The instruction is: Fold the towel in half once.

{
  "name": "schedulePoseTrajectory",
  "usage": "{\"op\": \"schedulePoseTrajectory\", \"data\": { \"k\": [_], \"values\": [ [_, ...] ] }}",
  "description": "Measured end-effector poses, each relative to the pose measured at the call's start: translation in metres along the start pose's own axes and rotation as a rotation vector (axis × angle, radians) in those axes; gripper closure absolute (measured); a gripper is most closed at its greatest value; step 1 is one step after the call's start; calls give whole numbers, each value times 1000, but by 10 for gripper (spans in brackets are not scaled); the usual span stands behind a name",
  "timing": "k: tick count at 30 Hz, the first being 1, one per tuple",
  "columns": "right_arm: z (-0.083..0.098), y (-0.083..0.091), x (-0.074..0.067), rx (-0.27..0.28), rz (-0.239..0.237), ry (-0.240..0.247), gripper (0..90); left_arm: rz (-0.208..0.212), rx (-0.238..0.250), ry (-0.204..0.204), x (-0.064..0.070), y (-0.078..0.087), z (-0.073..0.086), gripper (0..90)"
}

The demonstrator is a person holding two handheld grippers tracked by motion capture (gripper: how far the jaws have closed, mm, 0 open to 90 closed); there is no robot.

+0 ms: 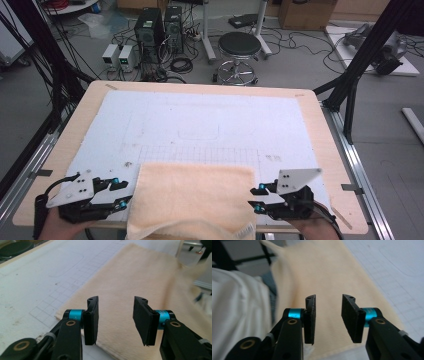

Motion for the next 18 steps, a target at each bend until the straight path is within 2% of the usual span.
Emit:
{"op": "schedulePoseTrajectory", "data": {
  "k": [1, 5, 7, 9, 12, 14, 18],
  "values": [
    [1, -6, 7, -13, 21, -4, 623, -10, -10, 4, -5, -6, 3, 539],
    [-1, -24, 40, -6, 85, -40, 581, -42, -49, 47, -28, -32, 18, 518],
    [-3, -31, 54, 5, 111, -48, 562, -43, -83, 82, -41, -44, 27, 508],
    [-4, -40, 69, 12, 120, -63, 536, -52, -111, 96, -52, -54, 32, 490],
    [-1, -54, 89, -9, 148, -81, 509, -48, -142, 104, -66, -67, 38, 465],
    [3, -63, 99, -48, 160, -105, 488, -40, -157, 122, -72, -75, 42, 442],
    [5, -72, 110, -78, 162, -105, 450, 16, -207, 170, -78, -87, 56, 427]
  ]
}}
Point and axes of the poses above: each handheld gripper's, and its own axes: y roughly backward along the jaws, z roughly out of its underside, x roughly to its right, the point moved 7 cm from there along -y, roughly forward along the jaws, and after that the axes turned 15 degrees about -y, right-handed, at the moved point
